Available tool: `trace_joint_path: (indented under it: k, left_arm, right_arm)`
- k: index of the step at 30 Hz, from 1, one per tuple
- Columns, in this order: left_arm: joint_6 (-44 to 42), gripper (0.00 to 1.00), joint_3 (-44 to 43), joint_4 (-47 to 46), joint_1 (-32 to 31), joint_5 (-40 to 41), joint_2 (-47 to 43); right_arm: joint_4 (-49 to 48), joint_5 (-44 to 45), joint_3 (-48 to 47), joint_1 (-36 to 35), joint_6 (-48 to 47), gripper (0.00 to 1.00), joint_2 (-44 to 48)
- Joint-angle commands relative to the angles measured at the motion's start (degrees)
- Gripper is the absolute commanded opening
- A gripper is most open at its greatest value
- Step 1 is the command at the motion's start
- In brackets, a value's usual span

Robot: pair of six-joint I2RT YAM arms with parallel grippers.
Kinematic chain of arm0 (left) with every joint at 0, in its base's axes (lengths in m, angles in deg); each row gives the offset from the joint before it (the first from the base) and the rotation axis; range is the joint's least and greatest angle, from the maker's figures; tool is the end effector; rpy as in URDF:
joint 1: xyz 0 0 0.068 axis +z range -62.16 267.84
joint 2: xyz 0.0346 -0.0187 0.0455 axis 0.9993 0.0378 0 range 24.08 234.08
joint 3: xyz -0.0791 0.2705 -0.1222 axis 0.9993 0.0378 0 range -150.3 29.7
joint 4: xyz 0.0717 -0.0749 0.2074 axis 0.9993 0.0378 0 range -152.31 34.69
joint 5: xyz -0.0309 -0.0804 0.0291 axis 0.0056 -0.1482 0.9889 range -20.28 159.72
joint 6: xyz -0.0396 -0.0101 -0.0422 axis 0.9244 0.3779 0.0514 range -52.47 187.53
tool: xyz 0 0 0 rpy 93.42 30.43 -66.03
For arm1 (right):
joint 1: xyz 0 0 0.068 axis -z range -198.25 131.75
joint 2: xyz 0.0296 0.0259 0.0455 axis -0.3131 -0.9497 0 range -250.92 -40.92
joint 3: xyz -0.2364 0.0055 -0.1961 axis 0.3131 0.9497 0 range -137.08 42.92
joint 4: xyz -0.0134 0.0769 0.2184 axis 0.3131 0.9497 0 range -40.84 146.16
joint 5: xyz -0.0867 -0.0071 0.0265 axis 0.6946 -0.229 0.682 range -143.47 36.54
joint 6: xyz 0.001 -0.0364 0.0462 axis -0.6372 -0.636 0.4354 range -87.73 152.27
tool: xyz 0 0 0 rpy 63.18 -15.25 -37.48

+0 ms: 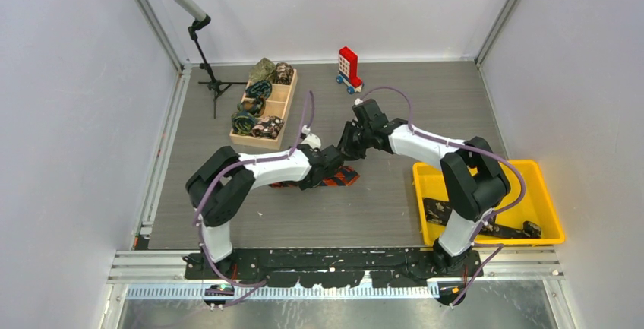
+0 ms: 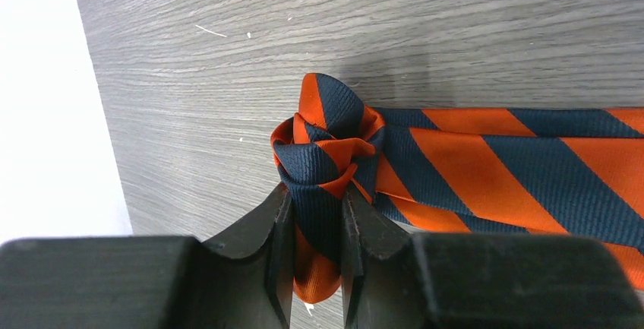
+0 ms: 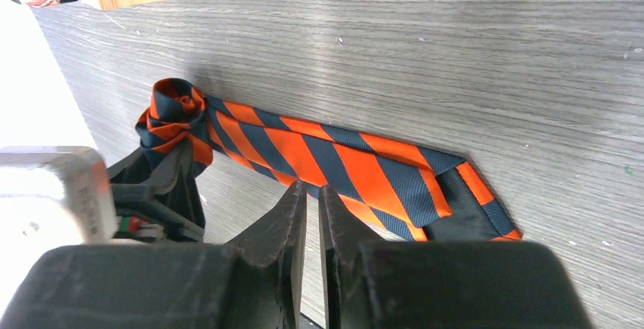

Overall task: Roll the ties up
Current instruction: Roll the tie at the center of the board.

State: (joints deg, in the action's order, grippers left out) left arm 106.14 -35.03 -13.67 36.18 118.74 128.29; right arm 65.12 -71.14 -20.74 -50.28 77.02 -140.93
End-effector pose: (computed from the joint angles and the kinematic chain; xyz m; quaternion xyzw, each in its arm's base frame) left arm 0.2110 -0.2150 0.2126 0.0966 0.9047 0.2820 0.3045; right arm 0.2893 0.1963 0.2396 0.0543 0.9349 0.3121 0.1599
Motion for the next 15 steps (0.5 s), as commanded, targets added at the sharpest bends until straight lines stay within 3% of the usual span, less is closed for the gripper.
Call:
trace_joint_path:
  k: [1, 8, 15]
  left_arm:
    - [3.55, 0.15, -2.70, 0.05, -0.93, -0.76, 3.59]
    - [2.74, 0.15, -5.33, -0.40, -2.33, -4.84, 7.27]
    - [2.13, 0.21, -5.32, -3.01, -2.48, -10.48, 7.90]
  right_arm:
    - [-0.02, -0.08, 0.89, 0.53, -1.07, 0.17, 3.41]
    - [0.01, 0.09, 1.51, 0.85, -1.08, 0.17, 3.85]
    - [0.18, 0.09, 1.54, 1.02, -1.21, 0.17, 3.74]
